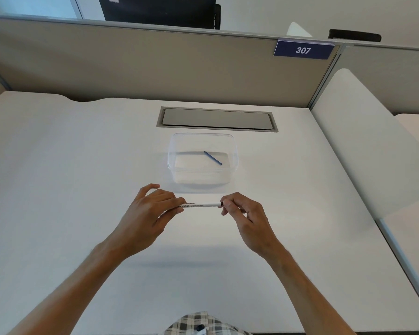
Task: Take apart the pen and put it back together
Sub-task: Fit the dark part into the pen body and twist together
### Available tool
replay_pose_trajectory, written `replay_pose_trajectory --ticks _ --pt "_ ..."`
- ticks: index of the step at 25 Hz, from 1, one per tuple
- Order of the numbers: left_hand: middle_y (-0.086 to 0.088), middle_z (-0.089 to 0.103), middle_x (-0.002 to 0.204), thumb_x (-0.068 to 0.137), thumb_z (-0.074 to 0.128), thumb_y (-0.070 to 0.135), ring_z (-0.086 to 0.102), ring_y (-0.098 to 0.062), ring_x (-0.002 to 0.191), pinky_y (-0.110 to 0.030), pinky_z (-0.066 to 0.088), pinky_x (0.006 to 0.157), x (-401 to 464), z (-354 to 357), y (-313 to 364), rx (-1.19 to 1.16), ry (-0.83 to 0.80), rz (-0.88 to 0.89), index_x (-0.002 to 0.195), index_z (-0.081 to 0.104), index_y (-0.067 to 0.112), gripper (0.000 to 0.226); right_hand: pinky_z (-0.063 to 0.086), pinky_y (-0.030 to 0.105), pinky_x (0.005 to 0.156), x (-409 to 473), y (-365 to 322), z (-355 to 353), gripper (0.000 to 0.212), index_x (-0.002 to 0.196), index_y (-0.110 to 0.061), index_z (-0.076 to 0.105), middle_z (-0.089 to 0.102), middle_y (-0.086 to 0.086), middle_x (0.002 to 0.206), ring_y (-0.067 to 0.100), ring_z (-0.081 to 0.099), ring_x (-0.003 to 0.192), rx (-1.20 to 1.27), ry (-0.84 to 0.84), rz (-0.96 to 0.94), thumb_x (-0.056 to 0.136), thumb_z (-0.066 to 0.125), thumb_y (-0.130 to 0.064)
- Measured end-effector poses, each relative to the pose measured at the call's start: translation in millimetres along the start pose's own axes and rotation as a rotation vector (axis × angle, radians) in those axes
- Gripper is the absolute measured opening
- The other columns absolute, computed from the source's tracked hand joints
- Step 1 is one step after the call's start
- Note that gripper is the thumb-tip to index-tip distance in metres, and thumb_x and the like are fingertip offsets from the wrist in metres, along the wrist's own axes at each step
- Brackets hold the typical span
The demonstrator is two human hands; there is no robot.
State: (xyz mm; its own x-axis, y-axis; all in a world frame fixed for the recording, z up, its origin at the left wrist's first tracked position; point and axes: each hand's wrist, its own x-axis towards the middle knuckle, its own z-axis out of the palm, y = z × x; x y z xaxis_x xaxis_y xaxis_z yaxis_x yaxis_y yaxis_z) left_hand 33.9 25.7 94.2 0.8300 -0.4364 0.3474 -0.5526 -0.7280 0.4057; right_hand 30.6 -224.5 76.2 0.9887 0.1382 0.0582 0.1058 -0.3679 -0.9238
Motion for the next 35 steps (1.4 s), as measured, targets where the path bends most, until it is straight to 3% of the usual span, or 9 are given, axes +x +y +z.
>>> replay_pose_trajectory --ticks 3,7,14,21,24,27,31,33,35 --pt "0.008 0.066 0.084 0.097 0.040 0.033 0.062 -0.013 0.085 -0.034 0.032 0.104 0.5 -0.6 2.5 0.034 -0.007 0.028 0.102 0.070 0.018 0.034 0.043 0.027 0.071 -0.9 1.7 1.4 0.029 0.082 -0.025 0.067 0.067 -0.006 0.074 0.014 0.062 0.078 0.041 -0.011 0.041 0.098 0.047 -0.038" --pt "0.009 0.064 0.082 0.097 0.039 0.034 0.062 -0.014 0.084 -0.034 0.032 0.102 0.4 -0.7 2.5 0.021 -0.023 0.018 0.102 0.069 0.018 0.035 0.037 0.020 0.060 -1.4 -1.0 3.7 0.046 0.065 -0.024 0.063 0.063 -0.001 0.068 0.018 0.053 0.065 0.043 -0.015 0.064 0.098 0.044 -0.049" --pt "0.011 0.064 0.084 0.097 0.038 0.038 0.061 -0.014 0.084 -0.036 0.036 0.099 0.4 -3.7 -0.8 -0.026 -0.020 -0.013 0.102 0.069 0.018 0.038 0.045 0.024 0.068 -4.5 -5.8 0.9 0.011 0.086 -0.028 0.059 0.071 -0.012 0.084 0.009 0.066 0.086 0.010 0.001 -0.021 0.092 0.054 -0.036" --pt "0.011 0.061 0.081 0.098 0.041 0.036 0.056 -0.014 0.078 -0.033 0.039 0.092 2.7 -3.1 -2.4 -0.061 -0.031 -0.012 0.102 0.068 0.020 0.032 0.050 0.043 0.077 -5.1 -7.8 -2.9 0.014 0.087 -0.025 0.059 0.071 -0.008 0.084 0.013 0.065 0.085 -0.008 -0.015 -0.033 0.096 0.049 -0.030" --pt "0.010 0.061 0.080 0.098 0.043 0.035 0.053 -0.013 0.076 -0.032 0.040 0.088 3.8 -4.5 -1.5 -0.063 -0.026 -0.003 0.101 0.068 0.020 0.029 0.048 0.039 0.078 -4.5 -7.4 -1.4 0.025 0.081 -0.023 0.059 0.070 -0.008 0.083 0.013 0.064 0.085 -0.022 -0.036 -0.012 0.099 0.045 -0.031" --pt "0.010 0.062 0.082 0.097 0.043 0.033 0.055 -0.011 0.079 -0.031 0.037 0.095 3.9 -6.0 0.7 -0.036 -0.015 0.023 0.102 0.068 0.020 0.029 0.043 0.023 0.072 -4.4 -8.1 0.9 0.038 0.072 -0.024 0.062 0.067 -0.011 0.075 0.005 0.057 0.074 0.020 -0.035 0.017 0.100 0.041 -0.037" --pt "0.008 0.063 0.084 0.097 0.041 0.033 0.058 -0.012 0.082 -0.034 0.035 0.101 4.5 -6.6 3.4 0.026 -0.009 0.052 0.105 0.068 0.018 0.032 0.034 0.024 0.060 -2.7 -10.2 6.6 0.056 0.054 -0.031 0.059 0.063 0.016 0.070 0.016 0.040 0.062 0.094 -0.016 0.080 0.103 0.037 -0.045" --pt "0.008 0.064 0.084 0.097 0.040 0.033 0.059 -0.013 0.082 -0.036 0.036 0.101 4.4 -7.1 2.6 0.025 -0.009 0.041 0.105 0.069 0.018 0.033 0.034 0.024 0.060 -1.5 -11.1 8.6 0.057 0.051 -0.028 0.056 0.064 0.020 0.071 0.020 0.043 0.061 0.102 -0.015 0.091 0.101 0.039 -0.050" --pt "0.009 0.064 0.084 0.097 0.041 0.034 0.059 -0.012 0.083 -0.038 0.036 0.101 4.1 -7.2 1.2 0.016 -0.015 0.030 0.105 0.069 0.018 0.033 0.039 0.018 0.063 -0.6 -11.2 6.9 0.050 0.062 -0.020 0.059 0.070 0.007 0.074 0.019 0.057 0.067 0.121 0.010 0.063 0.097 0.042 -0.052"
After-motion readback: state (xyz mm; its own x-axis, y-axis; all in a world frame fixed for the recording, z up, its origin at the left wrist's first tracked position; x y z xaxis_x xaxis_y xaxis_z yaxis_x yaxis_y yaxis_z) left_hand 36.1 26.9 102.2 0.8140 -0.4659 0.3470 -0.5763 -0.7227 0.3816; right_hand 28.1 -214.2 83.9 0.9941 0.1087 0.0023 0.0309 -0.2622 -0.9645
